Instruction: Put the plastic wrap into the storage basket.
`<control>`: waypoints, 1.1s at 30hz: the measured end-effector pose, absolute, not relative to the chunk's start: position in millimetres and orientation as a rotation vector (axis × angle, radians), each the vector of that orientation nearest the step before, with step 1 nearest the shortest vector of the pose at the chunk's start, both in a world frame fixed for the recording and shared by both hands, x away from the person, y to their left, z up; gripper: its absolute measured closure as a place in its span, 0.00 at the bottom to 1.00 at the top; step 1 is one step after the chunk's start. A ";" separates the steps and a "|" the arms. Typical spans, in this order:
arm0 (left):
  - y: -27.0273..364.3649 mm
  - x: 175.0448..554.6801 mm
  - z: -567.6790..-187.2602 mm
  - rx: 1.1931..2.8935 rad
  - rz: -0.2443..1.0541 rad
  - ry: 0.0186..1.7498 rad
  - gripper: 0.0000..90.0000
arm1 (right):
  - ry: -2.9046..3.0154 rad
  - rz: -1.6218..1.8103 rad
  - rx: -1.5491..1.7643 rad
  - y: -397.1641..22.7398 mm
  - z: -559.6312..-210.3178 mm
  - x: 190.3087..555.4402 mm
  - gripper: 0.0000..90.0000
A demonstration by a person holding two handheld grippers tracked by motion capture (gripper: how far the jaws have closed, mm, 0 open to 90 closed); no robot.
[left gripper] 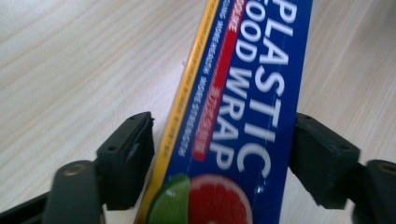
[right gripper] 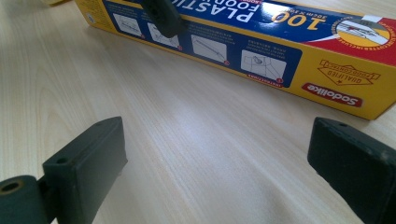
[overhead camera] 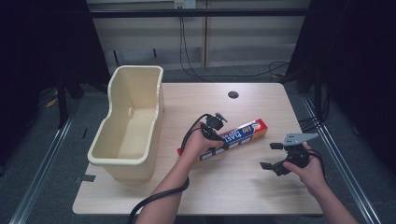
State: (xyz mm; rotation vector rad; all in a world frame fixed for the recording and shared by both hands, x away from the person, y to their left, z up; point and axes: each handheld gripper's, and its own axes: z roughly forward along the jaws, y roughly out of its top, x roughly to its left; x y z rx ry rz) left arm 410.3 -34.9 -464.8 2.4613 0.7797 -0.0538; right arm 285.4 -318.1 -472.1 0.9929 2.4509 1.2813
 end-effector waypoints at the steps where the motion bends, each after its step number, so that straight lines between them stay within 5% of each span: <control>1: -36.2 410.6 -465.2 2.457 -0.058 0.797 0.25 | 2.448 1.279 0.995 -318.0 -472.1 285.4 0.05; 14: -55.3 419.6 -472.3 2.572 -0.068 0.723 0.20 | 2.459 1.279 0.993 -319.2 -473.1 286.0 0.05; 23: -66.4 420.7 -467.9 2.631 -0.036 0.631 0.39 | 2.445 1.277 1.005 -321.5 -473.1 286.0 0.05; 33: -74.0 417.1 -456.9 2.705 -0.081 0.737 0.44 | 2.443 1.284 0.999 -321.7 -472.6 285.6 0.05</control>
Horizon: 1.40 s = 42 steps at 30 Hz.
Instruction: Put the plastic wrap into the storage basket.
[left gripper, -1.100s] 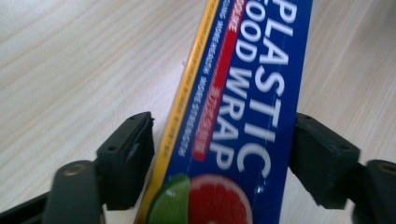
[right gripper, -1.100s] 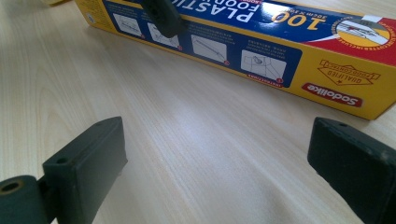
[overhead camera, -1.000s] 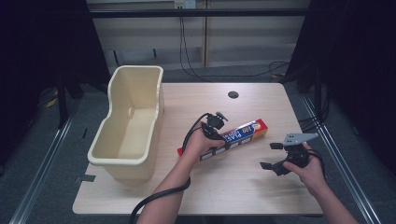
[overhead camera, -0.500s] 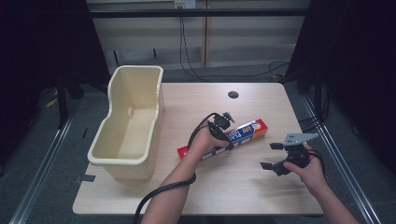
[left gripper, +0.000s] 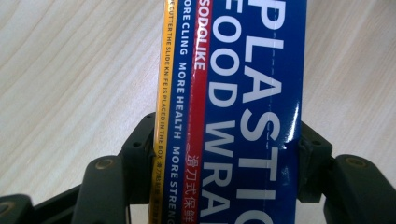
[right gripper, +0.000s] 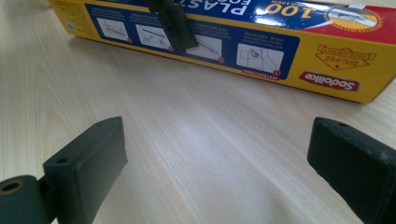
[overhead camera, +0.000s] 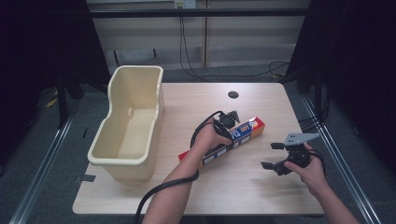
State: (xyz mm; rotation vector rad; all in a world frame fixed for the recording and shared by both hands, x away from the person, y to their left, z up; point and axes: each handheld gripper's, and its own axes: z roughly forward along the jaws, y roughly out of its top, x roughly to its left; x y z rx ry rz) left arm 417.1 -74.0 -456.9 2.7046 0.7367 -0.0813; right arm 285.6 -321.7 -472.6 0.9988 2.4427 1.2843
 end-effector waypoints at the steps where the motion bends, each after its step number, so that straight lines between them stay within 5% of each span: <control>1: -74.0 417.1 -456.9 2.705 -0.081 0.737 0.44 | 2.443 1.284 0.999 -321.7 -472.6 285.6 0.05; 42: -3.7 427.6 -305.3 2.638 -0.077 1.041 0.44 | 2.426 1.302 1.005 -319.8 -469.4 283.7 0.05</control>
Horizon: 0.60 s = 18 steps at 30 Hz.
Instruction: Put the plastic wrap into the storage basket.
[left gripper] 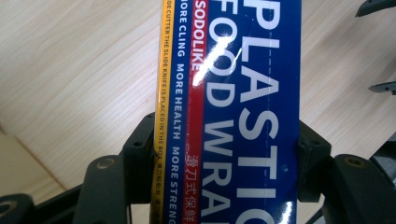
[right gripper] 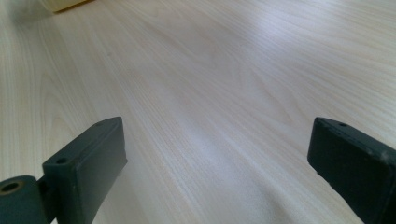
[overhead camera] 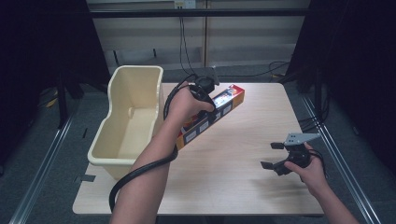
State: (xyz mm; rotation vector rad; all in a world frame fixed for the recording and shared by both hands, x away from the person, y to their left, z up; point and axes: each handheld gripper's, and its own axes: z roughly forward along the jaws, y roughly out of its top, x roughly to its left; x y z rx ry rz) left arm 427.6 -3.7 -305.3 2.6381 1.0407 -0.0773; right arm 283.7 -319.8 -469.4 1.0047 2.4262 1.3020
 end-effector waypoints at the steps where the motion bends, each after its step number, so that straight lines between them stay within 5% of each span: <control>1: -1.5 427.9 -303.1 2.636 -0.084 1.045 0.44 | 2.429 1.304 1.003 -319.8 -469.3 283.8 0.05; 18: 30.0 426.7 -271.5 2.589 -0.076 1.135 0.44 | 2.439 1.303 1.006 -319.5 -469.8 284.0 0.05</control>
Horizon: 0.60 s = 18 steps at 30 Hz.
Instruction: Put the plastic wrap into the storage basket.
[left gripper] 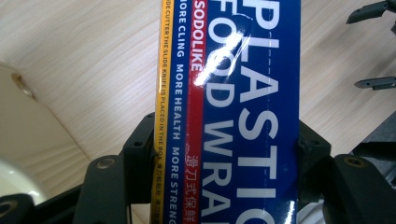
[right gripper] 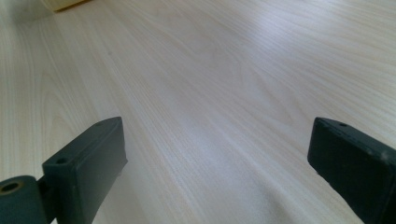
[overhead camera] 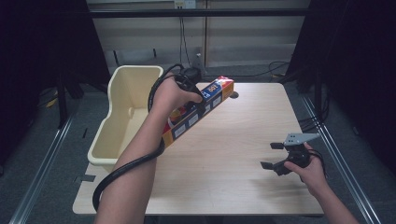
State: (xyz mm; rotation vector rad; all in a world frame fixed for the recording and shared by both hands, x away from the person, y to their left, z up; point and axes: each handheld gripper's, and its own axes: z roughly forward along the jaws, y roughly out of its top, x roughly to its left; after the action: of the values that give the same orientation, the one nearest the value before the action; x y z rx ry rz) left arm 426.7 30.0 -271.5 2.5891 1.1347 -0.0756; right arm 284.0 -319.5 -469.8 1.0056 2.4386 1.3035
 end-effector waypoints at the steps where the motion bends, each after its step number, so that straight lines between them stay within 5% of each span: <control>1: 30.0 426.7 -271.5 2.589 -0.076 1.135 0.44 | 2.439 1.303 1.006 -319.5 -469.8 284.0 0.05; 18: 62.4 424.1 -250.6 2.529 -0.067 1.241 0.44 | 2.442 1.298 0.997 -318.2 -470.1 284.5 0.05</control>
State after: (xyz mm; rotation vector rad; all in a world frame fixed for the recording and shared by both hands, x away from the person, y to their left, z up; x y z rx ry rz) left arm 424.1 62.4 -250.6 2.5291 1.2411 -0.0667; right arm 284.5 -318.2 -470.1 0.9974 2.4424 1.2984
